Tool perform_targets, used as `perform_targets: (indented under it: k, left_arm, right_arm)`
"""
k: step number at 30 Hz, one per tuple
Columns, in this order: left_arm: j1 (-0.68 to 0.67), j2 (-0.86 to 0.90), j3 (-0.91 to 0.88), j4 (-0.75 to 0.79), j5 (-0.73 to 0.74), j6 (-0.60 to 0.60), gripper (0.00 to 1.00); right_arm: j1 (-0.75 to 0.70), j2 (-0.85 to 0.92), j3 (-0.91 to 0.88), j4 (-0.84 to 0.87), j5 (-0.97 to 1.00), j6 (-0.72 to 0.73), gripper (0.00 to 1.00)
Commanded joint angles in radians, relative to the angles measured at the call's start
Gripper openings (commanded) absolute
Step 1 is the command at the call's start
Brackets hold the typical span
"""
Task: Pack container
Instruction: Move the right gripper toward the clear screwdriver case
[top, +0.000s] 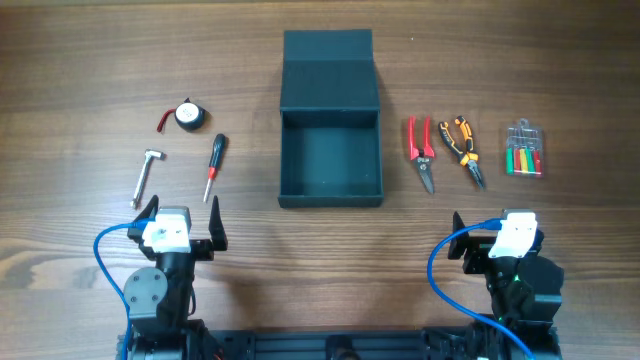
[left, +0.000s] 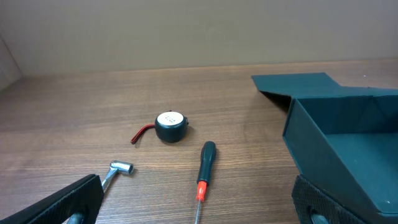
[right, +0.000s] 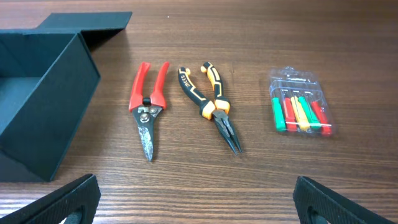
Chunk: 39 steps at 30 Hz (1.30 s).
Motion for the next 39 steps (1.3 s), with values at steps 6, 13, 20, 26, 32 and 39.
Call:
perform_targets:
  k: [6, 13, 20, 26, 32, 39]
  left_arm:
    - [-0.005, -0.006, -0.008, 0.008, -0.012, 0.015, 1.0]
    - [-0.005, -0.006, -0.008, 0.021, 0.216, 0.011, 1.0]
    - [-0.005, 0.019, -0.003, 0.01, 0.249, -0.188, 1.0]
    - [-0.005, 0.204, 0.179, -0.048, 0.13, -0.274, 1.0]
    - [-0.004, 0.712, 0.646, -0.302, 0.058, -0.208, 1.0]
    - [-0.004, 1.178, 1.011, -0.418, 0.07, -0.168, 1.0]
  right_arm:
    - [-0.003, -0.013, -0.012, 0.0, -0.015, -0.013, 1.0]
    - [-0.003, -0.013, -0.012, 0.027, -0.064, 0.05, 1.0]
    - [-0.003, -0.013, -0.012, 0.105, -0.126, 0.33, 1.0]
    - [-0.003, 0.114, 0.098, 0.185, -0.132, 0.387, 1.0]
    - [-0.003, 0.658, 0.488, 0.176, -0.175, 0.245, 1.0]
    - [-0.003, 1.231, 1.075, -0.034, -0.327, 0.164, 1.0]
